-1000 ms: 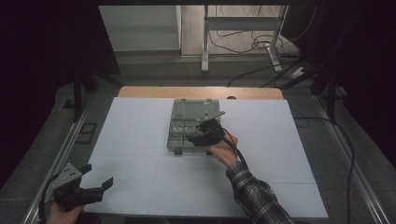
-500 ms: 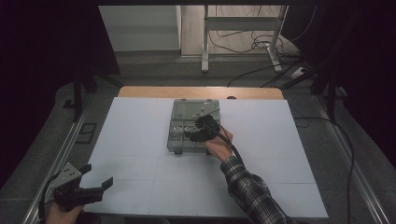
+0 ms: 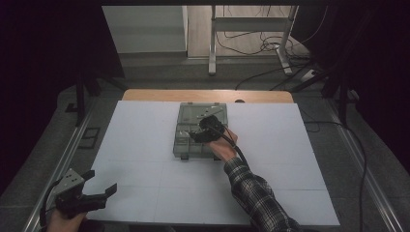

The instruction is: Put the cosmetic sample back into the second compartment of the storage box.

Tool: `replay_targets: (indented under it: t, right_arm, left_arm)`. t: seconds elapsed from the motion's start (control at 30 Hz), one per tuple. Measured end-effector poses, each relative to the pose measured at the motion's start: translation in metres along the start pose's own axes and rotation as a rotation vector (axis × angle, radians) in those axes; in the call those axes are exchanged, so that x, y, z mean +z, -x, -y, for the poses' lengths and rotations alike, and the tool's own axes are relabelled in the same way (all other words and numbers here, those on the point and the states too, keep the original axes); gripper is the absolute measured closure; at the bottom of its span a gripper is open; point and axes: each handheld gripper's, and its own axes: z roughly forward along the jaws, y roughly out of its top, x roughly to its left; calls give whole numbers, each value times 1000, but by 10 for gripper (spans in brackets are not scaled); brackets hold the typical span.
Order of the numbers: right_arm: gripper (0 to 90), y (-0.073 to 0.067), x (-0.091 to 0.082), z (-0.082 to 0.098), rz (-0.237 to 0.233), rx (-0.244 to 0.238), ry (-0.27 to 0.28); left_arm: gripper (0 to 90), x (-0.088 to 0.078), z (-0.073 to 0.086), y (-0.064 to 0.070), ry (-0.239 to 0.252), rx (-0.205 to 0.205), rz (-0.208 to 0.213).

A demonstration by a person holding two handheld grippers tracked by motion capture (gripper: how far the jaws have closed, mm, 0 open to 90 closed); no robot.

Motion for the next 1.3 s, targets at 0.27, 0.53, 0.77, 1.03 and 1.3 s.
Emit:
replay_targets:
  t: [0.27,0.53,0.77,1.03,1.3]
  right_arm:
    - [394,1,8,-4,17,-7,-6]
    - [350,0,10,-5,22,-11,0]
    - [349,0,6,-5,10,3,-10]
    - [350,-2,-2,-7,-19,3,-29]
    - [342,-6,-11,-6,-46,12,-35]
  left_arm:
    - [39,0,0,0,0,0,1]
    - [39,0,0,0,0,0,2]
    - [39,0,0,0,2,-2,2]
    - [39,0,0,0,0,-1,1]
    - [39,0,0,0,0,-1,0]
